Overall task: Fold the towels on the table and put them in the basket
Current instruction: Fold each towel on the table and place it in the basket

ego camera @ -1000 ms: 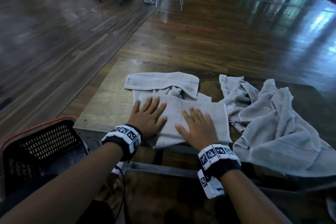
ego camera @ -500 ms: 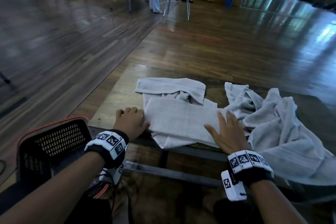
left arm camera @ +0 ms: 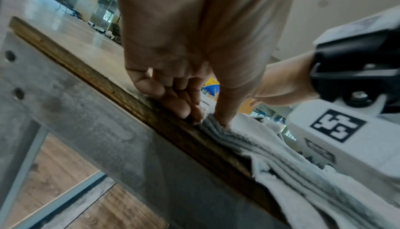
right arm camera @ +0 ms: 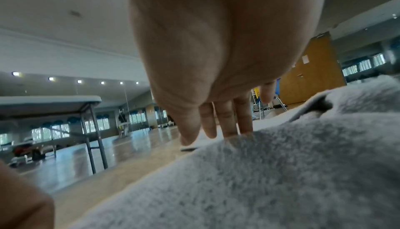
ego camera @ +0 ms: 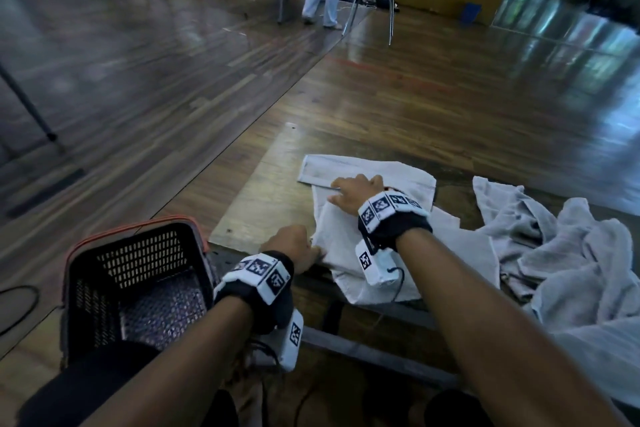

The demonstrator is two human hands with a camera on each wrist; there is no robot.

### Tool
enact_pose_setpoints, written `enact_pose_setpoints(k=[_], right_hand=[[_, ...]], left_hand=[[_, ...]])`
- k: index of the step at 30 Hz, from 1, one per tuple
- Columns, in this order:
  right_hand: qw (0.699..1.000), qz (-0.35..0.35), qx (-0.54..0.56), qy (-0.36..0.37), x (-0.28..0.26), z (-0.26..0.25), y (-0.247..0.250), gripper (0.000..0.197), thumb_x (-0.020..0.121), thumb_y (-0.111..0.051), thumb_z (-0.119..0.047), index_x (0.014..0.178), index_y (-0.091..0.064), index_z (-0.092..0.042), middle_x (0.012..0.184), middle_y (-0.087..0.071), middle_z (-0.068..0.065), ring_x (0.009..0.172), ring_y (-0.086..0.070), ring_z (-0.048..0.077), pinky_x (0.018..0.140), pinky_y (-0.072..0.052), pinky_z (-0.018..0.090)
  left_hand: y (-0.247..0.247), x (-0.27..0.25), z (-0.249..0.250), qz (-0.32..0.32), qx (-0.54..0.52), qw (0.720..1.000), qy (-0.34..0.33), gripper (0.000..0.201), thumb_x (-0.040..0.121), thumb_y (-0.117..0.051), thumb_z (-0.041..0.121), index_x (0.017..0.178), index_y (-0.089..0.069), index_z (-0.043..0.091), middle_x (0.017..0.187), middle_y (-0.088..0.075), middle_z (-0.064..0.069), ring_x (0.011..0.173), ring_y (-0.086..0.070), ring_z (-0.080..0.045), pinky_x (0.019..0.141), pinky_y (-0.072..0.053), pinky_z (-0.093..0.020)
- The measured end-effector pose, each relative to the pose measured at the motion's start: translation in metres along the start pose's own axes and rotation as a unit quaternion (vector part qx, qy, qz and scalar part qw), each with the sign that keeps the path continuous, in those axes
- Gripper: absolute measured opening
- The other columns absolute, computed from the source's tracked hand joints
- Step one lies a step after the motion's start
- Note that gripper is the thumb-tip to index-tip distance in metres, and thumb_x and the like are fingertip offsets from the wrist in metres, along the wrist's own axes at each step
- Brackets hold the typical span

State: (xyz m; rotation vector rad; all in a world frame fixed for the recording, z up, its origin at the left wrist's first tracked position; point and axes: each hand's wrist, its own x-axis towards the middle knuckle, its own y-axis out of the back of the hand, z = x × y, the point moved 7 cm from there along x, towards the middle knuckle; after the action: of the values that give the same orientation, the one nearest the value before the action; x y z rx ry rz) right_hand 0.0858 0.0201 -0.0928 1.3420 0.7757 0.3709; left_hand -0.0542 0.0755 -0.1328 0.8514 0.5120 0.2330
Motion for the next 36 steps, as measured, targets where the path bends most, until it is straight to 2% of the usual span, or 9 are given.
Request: enact_pose_setpoints(k=[3, 6, 10, 15, 20, 26, 30, 33, 36], right_hand=[[0.999, -0.030, -0.028, -0.002, 0.017, -0.005, -0.005, 0.037, 0.093, -0.046, -0.040, 0.120, -0.056, -0.017, 0.126, -0.058, 0.006, 0.120, -0.049, 0.028, 0.100, -0.026, 0.044], [0.996, -0.047, 0.071, 0.033, 0.018, -0.006, 0.005, 0.035, 0.088, -0.058, -0.030, 0.103, -0.064, 0.001, 0.102, -0.065, 0.013, 0.095, -0.059, 0.028, 0.074, -0.035, 0.031], [0.979, -0.024, 0.183, 0.082, -0.001, -0.005, 0.046, 0.025, 0.088, -0.062, -0.019, 0.102, -0.069, 0.000, 0.109, -0.068, 0.016, 0.100, -0.061, 0.029, 0.075, -0.040, 0.029], [0.946, 0.097, 0.292, 0.100, -0.033, -0.006, 0.105, 0.024, 0.087, -0.064, -0.010, 0.101, -0.066, 0.010, 0.108, -0.066, 0.027, 0.085, -0.053, 0.018, 0.069, -0.040, 0.024], [0.865, 0.232, 0.431, 0.106, -0.061, 0.010, 0.144, 0.026, 0.083, -0.067, -0.006, 0.106, -0.066, 0.007, 0.086, -0.058, 0.016, 0.068, -0.046, 0.010, 0.061, -0.037, 0.015], [0.834, 0.169, 0.520, 0.070, -0.067, 0.063, 0.090, 0.006, 0.086, -0.063, -0.015, 0.089, -0.069, -0.014, 0.064, -0.060, 0.000, 0.055, -0.047, 0.009, 0.048, -0.034, 0.015], [0.793, 0.146, 0.592, 0.001, -0.075, 0.109, 0.037, 0.025, 0.090, -0.057, -0.022, 0.066, -0.064, -0.018, 0.051, -0.058, -0.006, 0.044, -0.045, 0.007, 0.043, -0.028, 0.018], [0.815, 0.143, 0.561, -0.021, -0.085, 0.130, 0.015, 0.018, 0.088, -0.061, -0.017, 0.070, -0.062, -0.018, 0.055, -0.059, -0.006, 0.044, -0.049, 0.002, 0.043, -0.032, 0.015], [0.828, 0.138, 0.542, -0.037, -0.089, 0.145, -0.003, 0.012, 0.087, -0.060, -0.006, 0.078, -0.062, -0.014, 0.064, -0.058, 0.000, 0.044, -0.052, 0.000, 0.043, -0.036, 0.008]], left_hand=[[-0.004, 0.006, -0.001, -0.024, 0.001, 1.000, -0.004, 0.049, 0.085, -0.059, 0.039, 0.101, -0.056, -0.007, 0.108, -0.060, -0.025, 0.099, -0.060, -0.038, 0.084, -0.050, -0.042], [0.002, 0.007, 0.001, -0.049, -0.016, 0.999, -0.010, 0.050, 0.083, -0.061, 0.034, 0.104, -0.056, -0.011, 0.111, -0.058, -0.025, 0.103, -0.058, -0.038, 0.086, -0.049, -0.042], [0.019, -0.003, 0.007, -0.035, -0.075, 0.996, -0.044, 0.021, 0.081, -0.063, 0.024, 0.064, -0.060, 0.012, 0.072, -0.060, -0.010, 0.076, -0.062, -0.025, 0.054, -0.045, -0.029], [0.078, -0.018, -0.006, 0.163, -0.221, 0.961, -0.042, 0.016, 0.079, -0.065, 0.021, 0.086, -0.052, 0.016, 0.074, -0.050, 0.007, 0.069, -0.049, -0.013, 0.055, -0.033, -0.023], [0.132, -0.056, 0.014, 0.307, -0.266, 0.896, -0.179, 0.012, 0.077, -0.064, 0.015, 0.085, -0.061, 0.022, 0.079, -0.063, 0.009, 0.064, -0.053, -0.007, 0.057, -0.038, -0.013], [0.102, -0.068, 0.050, 0.259, -0.207, 0.910, -0.249, 0.011, 0.077, -0.065, 0.011, 0.083, -0.062, 0.019, 0.083, -0.064, 0.005, 0.074, -0.057, -0.008, 0.060, -0.036, -0.003], [0.067, -0.077, 0.084, 0.230, -0.142, 0.907, -0.324, 0.013, 0.073, -0.067, 0.012, 0.083, -0.063, 0.019, 0.081, -0.065, 0.006, 0.073, -0.057, -0.006, 0.067, -0.046, -0.018], [0.032, -0.078, 0.111, 0.181, -0.060, 0.908, -0.374, 0.016, 0.073, -0.067, 0.019, 0.088, -0.062, 0.020, 0.086, -0.065, 0.005, 0.079, -0.060, -0.013, 0.074, -0.049, -0.033], [-0.005, -0.074, 0.132, 0.157, 0.060, 0.902, -0.398, 0.018, 0.076, -0.063, 0.025, 0.094, -0.060, 0.021, 0.095, -0.065, 0.004, 0.091, -0.058, -0.020, 0.081, -0.032, -0.031]])
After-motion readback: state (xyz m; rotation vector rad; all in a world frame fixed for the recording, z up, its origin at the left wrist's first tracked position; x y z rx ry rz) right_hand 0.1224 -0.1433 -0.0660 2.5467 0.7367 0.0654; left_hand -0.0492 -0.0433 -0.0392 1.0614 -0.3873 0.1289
